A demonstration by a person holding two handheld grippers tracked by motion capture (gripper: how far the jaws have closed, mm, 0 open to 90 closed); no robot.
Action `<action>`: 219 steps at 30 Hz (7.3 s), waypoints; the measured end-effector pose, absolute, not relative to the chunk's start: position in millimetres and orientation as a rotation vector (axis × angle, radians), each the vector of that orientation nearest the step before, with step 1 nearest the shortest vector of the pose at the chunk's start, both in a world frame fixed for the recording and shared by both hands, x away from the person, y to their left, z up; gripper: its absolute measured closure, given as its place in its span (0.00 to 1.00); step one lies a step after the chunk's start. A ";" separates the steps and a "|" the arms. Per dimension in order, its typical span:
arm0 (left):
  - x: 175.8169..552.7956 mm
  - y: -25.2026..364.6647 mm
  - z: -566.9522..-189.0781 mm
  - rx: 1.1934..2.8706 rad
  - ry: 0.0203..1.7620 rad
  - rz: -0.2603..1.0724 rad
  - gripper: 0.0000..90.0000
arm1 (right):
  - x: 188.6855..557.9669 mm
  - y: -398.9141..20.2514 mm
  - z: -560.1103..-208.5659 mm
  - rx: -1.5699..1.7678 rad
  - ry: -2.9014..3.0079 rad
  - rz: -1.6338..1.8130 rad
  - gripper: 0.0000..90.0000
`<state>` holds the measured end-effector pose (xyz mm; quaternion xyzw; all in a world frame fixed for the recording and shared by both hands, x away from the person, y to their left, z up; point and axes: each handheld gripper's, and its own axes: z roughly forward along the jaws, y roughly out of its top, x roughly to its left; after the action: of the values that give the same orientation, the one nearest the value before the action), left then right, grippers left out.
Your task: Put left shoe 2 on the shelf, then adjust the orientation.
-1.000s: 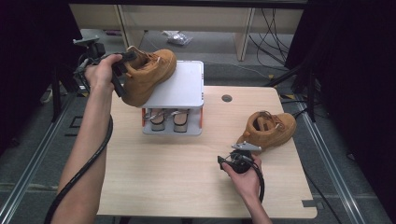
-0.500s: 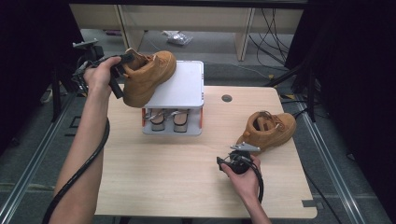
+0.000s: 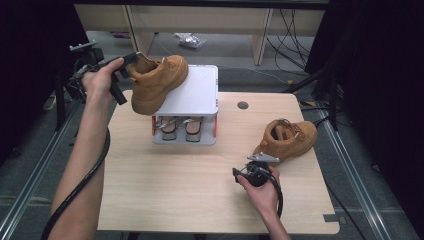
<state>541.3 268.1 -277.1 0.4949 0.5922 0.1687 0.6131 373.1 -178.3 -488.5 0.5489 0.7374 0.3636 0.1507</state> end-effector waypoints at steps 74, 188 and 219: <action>453.1 244.0 -387.2 1.422 1.308 0.282 1.00 | 370.4 -171.2 -490.0 1.563 2.135 1.026 0.47; 400.0 276.1 -457.0 1.316 1.366 0.413 0.55 | 382.1 -298.8 -388.1 1.826 1.689 1.039 0.59; 401.6 269.8 -455.6 1.340 1.351 0.397 0.55 | 434.2 -301.8 -391.1 2.145 1.588 0.951 0.50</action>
<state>401.6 269.8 -455.6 0.5695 0.5740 0.1686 0.5637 434.2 -301.8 -391.1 0.7481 0.5539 0.3316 0.1536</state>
